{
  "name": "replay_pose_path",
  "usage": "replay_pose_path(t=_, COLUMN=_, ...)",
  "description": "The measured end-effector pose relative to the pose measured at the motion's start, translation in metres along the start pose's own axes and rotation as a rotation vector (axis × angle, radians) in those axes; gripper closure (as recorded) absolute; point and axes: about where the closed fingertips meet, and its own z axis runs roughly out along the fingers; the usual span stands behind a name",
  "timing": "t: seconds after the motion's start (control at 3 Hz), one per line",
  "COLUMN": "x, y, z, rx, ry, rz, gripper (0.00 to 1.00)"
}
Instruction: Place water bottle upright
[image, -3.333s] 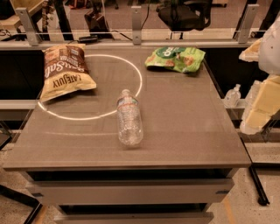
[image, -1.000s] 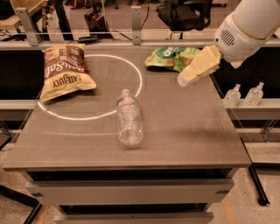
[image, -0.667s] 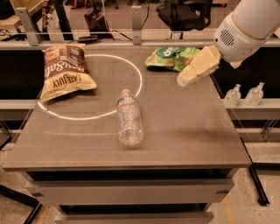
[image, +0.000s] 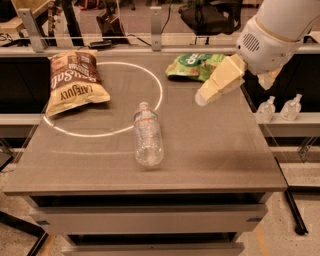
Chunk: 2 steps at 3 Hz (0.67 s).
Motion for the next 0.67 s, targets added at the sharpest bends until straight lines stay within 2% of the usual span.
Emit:
replay_pose_path(t=0.33, x=0.012, y=0.022, z=0.008, rx=-0.013, ry=0.030, rz=0.000, gripper=0.00)
replay_pose_path(t=0.67, x=0.025, y=0.044, z=0.027, rx=-0.047, ry=0.035, rz=-0.005, gripper=0.00)
